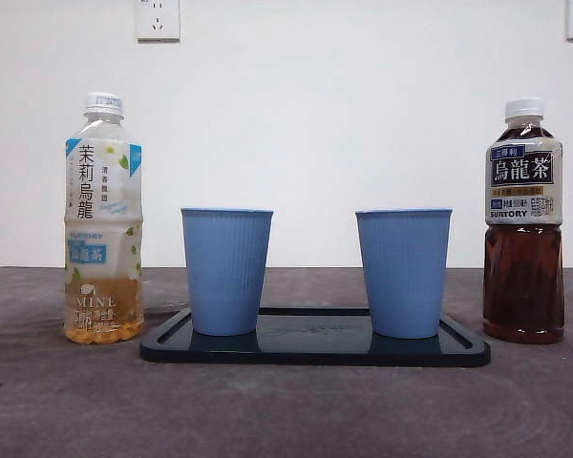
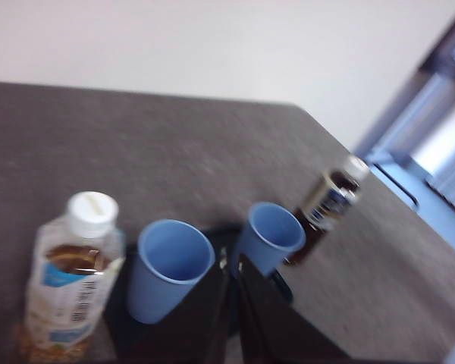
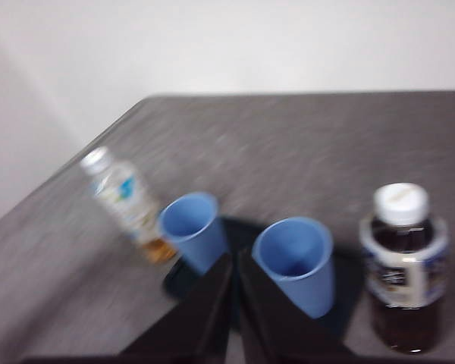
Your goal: Pour the drink into the cup
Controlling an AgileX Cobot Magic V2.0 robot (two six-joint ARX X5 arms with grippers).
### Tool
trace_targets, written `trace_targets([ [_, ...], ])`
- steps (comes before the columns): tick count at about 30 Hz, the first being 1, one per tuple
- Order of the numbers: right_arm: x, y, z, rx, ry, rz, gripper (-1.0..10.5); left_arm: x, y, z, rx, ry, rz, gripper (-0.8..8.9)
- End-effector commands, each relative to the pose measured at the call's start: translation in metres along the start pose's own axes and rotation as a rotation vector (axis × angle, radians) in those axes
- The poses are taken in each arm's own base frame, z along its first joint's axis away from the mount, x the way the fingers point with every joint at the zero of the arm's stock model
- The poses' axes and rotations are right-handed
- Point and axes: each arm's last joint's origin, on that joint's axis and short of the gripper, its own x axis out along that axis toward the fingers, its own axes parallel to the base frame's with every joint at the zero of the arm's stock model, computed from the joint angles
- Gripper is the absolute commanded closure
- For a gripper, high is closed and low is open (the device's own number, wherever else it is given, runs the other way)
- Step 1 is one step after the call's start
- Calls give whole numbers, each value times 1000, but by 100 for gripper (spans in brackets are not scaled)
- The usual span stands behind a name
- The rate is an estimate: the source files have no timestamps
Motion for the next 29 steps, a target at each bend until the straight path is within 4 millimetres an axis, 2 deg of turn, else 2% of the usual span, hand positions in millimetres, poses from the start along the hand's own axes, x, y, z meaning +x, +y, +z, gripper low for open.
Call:
trace_targets([
  [1, -2, 6, 4, -109, 13, 45, 935, -1, -6, 4, 65, 1, -45, 794],
  [9, -3, 8, 1, -132, 35, 55, 933, -7, -12, 3, 83, -11, -70, 777],
  [10, -3, 8, 1, -128, 37, 49, 919, -8, -13, 3, 84, -14, -70, 750],
  [12, -3, 7, 1, -123, 39, 24, 820, -9, -14, 3, 86, -18, -71, 649],
  [16, -3, 6, 1, -114, 38, 0, 577, -10, -14, 3, 88, -21, -72, 388],
  [19, -3, 6, 1, -104, 38, 0, 464, -10, -14, 3, 89, -24, -72, 303],
  [26, -3, 6, 1, -63, 38, -2, 340, -10, -14, 3, 92, -28, -74, 304],
  [29, -3, 6, 1, -63, 37, -5, 328, -10, -15, 3, 91, -26, -76, 306],
])
